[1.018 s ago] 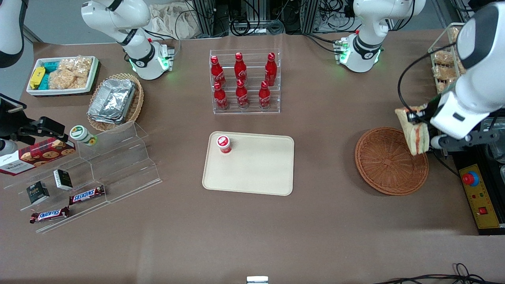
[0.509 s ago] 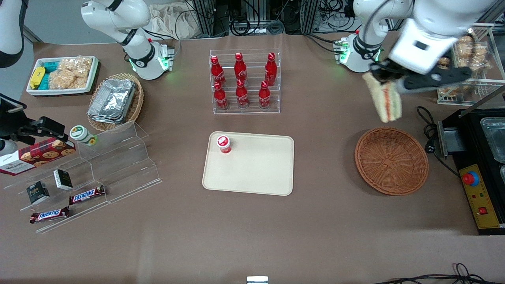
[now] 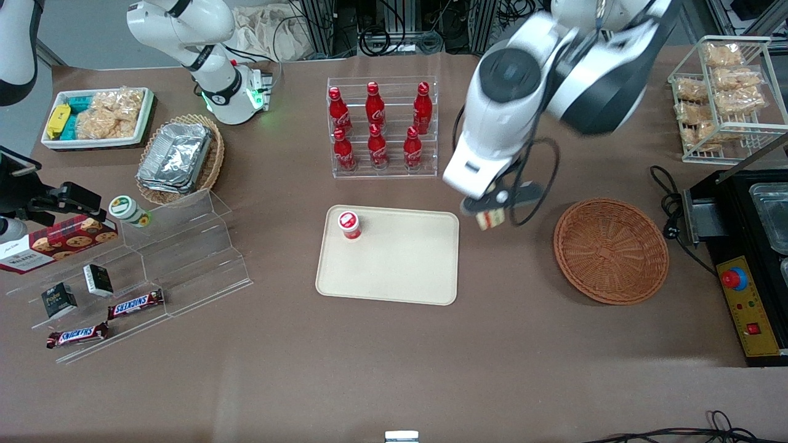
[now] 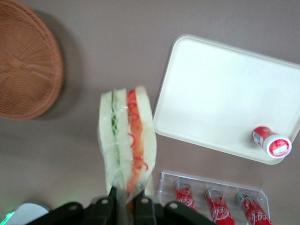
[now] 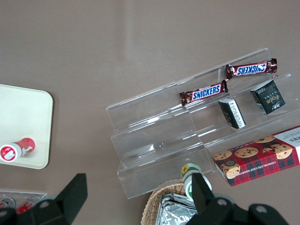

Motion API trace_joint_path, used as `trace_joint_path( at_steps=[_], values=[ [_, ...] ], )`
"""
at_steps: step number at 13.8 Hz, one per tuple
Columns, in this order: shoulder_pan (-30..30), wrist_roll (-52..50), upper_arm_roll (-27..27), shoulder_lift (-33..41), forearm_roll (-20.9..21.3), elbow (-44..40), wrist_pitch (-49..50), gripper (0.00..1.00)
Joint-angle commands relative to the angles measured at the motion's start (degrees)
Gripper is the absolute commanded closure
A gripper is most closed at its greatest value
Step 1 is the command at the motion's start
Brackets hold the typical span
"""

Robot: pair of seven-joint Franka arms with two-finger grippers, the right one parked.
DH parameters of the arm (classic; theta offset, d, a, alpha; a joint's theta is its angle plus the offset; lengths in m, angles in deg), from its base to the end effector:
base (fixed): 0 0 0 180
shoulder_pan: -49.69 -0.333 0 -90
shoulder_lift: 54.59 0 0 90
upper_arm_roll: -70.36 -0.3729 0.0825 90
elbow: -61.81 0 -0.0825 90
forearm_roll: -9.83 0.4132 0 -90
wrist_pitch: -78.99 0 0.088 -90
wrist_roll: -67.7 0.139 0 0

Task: Place sandwich from basket to tray
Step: 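Carry the sandwich over the cream tray with the left gripper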

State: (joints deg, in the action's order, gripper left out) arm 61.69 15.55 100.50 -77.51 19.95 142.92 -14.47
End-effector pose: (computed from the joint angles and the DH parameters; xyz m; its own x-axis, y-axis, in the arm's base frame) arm 0.5688 -0.4048 0.5001 0.9793 0.1766 -0.0988 0.1681 -0.9818 -0.0889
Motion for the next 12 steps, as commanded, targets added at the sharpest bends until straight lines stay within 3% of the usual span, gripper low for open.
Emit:
trace_joint_path(
  at_steps=[1,6,12],
  values=[
    [1.8,-4.4,0.2,-7.3,3.4,0.4,-6.1,1.00],
    [2.9,-5.3,-0.3,-17.0,5.9,0.5,-15.5,1.00],
    [4.0,-11.8,-0.3,-24.4,15.0,0.4,-22.5,1.00]
  ],
)
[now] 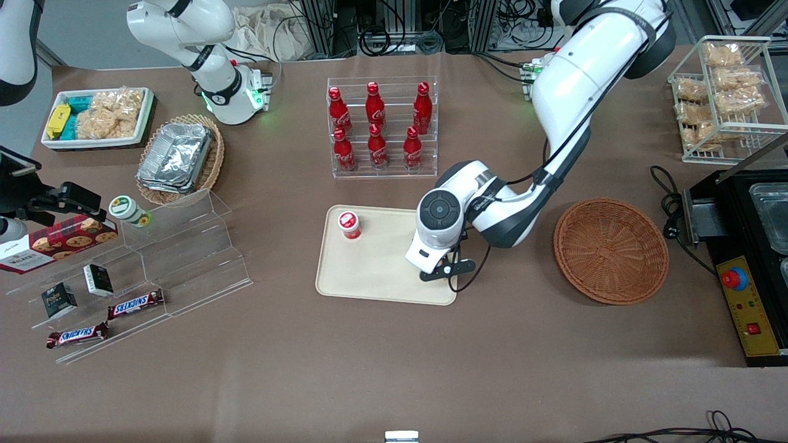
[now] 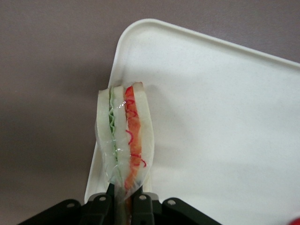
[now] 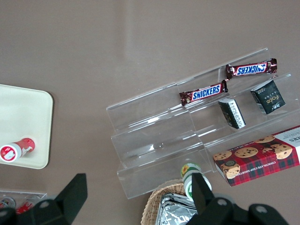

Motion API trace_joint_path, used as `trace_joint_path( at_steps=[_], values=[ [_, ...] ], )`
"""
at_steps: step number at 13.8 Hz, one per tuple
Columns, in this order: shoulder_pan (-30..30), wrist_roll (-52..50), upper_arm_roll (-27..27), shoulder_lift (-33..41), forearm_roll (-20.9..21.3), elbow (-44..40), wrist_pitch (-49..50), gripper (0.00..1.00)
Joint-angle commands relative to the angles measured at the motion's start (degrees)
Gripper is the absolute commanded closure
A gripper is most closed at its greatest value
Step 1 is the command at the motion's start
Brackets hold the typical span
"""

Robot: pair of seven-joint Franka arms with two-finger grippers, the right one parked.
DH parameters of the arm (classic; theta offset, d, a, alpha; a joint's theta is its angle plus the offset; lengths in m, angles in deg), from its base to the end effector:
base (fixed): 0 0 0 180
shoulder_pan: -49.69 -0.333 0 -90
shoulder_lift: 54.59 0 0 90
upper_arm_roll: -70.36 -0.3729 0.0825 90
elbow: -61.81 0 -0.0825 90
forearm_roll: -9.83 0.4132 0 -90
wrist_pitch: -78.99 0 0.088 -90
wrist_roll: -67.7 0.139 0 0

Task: Place sandwich from basket to tray
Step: 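Lower the sandwich onto the tray and open the left gripper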

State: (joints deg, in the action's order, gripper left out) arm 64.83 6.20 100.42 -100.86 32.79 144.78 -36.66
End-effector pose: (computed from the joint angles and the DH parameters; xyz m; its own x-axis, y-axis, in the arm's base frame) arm 0.6096 -0.4618 0.2322 0.9755 0.2017 -0.0879 0.1942 -0.9771 -0.0868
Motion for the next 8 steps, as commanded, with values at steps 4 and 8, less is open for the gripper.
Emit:
trace_joint_path(
  at_steps=[4,8],
  values=[
    [0.2,-5.0,-0.2,0.2,1.4,-2.2,0.0,0.08],
    [-1.2,-13.6,-0.2,7.0,1.4,-1.9,2.1,0.00]
  ],
)
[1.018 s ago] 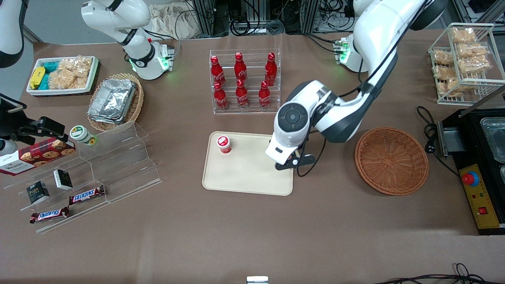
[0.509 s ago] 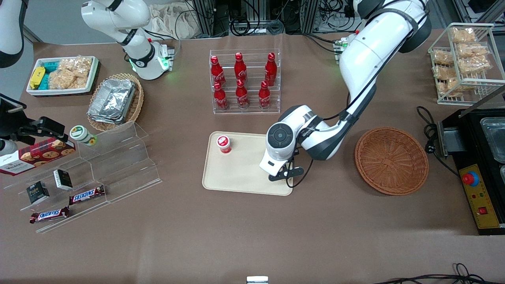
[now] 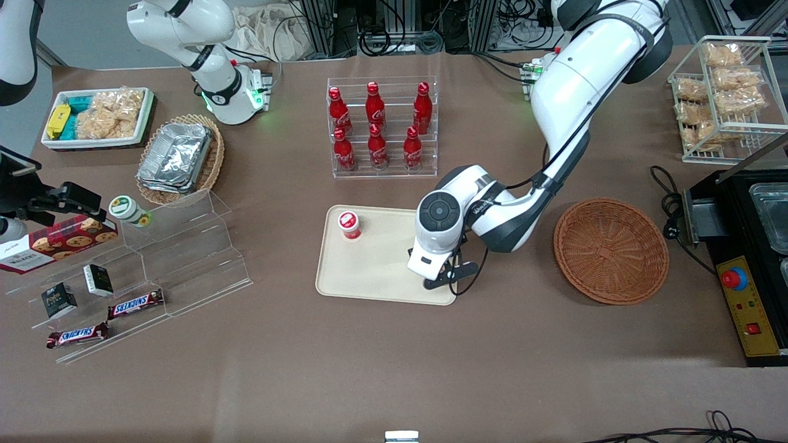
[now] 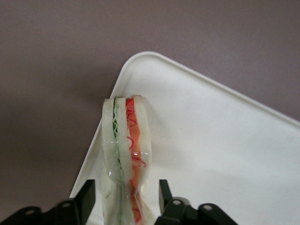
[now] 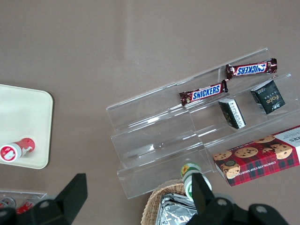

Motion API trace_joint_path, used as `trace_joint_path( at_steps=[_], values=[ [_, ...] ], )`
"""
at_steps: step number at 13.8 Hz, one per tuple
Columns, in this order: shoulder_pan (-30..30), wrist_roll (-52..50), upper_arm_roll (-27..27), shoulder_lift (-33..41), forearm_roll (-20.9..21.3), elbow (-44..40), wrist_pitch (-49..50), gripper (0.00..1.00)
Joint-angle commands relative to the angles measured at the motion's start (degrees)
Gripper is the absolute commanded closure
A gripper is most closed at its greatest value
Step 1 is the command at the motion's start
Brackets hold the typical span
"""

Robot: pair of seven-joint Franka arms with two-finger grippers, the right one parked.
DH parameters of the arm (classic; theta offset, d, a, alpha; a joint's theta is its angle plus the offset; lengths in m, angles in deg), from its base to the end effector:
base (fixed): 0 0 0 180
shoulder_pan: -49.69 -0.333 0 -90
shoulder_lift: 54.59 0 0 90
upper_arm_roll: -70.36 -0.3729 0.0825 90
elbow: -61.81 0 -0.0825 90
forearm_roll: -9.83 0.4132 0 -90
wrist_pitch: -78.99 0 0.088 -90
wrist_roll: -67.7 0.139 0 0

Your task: Place sandwich from basket to tray

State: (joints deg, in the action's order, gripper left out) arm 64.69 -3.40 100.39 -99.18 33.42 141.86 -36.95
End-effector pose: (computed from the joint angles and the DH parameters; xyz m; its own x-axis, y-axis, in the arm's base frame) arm 0.6316 -0.4629 0.2758 0.9270 0.3748 -0.0132 0.3740 -0.9265 -0.0408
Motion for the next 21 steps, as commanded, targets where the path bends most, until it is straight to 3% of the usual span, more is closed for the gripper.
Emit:
trace_joint_path(
  at_steps=[1,3,5,10,12,17,21],
  values=[
    [-2.0,-5.1,-0.1,7.8,0.7,1.1,4.3,0.00],
    [-3.7,-4.8,-0.1,12.8,0.5,1.2,9.2,0.00],
    [-7.6,-2.7,0.2,16.5,-2.3,1.5,13.1,0.00],
    [-17.7,11.6,0.2,25.2,-8.2,1.9,20.1,0.00],
    [-18.8,20.2,-1.4,28.6,-11.2,2.3,23.3,0.00],
    [-13.8,39.9,-18.8,37.5,-19.2,8.1,23.7,0.00],
    [-13.0,53.5,-25.7,46.8,-21.0,14.8,25.4,0.00]
  ],
)
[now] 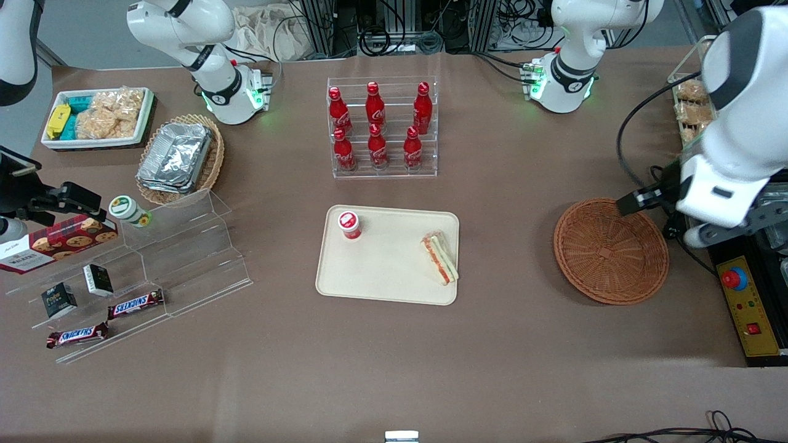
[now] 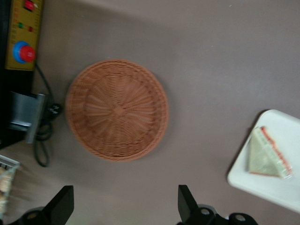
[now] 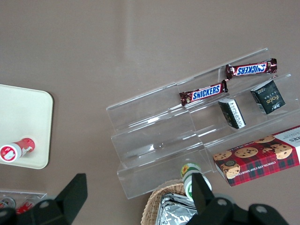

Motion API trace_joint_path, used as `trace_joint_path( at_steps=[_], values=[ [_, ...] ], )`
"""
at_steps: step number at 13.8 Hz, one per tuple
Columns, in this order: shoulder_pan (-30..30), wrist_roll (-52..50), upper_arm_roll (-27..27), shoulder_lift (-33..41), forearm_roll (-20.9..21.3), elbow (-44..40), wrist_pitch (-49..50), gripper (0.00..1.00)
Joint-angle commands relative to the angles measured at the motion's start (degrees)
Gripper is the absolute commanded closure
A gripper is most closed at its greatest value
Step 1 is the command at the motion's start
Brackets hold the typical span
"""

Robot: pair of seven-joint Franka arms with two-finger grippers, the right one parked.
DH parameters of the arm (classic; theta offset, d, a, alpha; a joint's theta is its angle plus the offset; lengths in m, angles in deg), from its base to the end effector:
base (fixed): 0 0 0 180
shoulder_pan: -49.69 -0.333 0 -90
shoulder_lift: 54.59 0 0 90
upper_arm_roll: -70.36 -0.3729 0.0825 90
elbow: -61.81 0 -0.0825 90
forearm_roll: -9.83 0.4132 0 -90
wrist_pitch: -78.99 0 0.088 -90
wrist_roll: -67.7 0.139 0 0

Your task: Place sandwich from basket to tray

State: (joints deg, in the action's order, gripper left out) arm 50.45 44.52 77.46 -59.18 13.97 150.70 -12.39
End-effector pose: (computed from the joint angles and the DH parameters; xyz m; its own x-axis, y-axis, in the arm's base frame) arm 0.6082 -0.0709 0.6139 0.9651 0.2618 -0.0087 0.2605 -0.9628 -0.0714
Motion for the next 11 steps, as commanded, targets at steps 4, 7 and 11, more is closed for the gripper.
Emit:
trace_joint_path(
  at_steps=[4,7,11],
  values=[
    [1.7,14.4,-8.1,12.4,-1.9,10.0,2.1,0.00],
    [2.3,17.2,-11.3,16.4,-3.3,14.0,1.7,0.00],
    [2.0,17.6,-11.7,15.4,-2.6,13.2,1.6,0.00]
  ],
)
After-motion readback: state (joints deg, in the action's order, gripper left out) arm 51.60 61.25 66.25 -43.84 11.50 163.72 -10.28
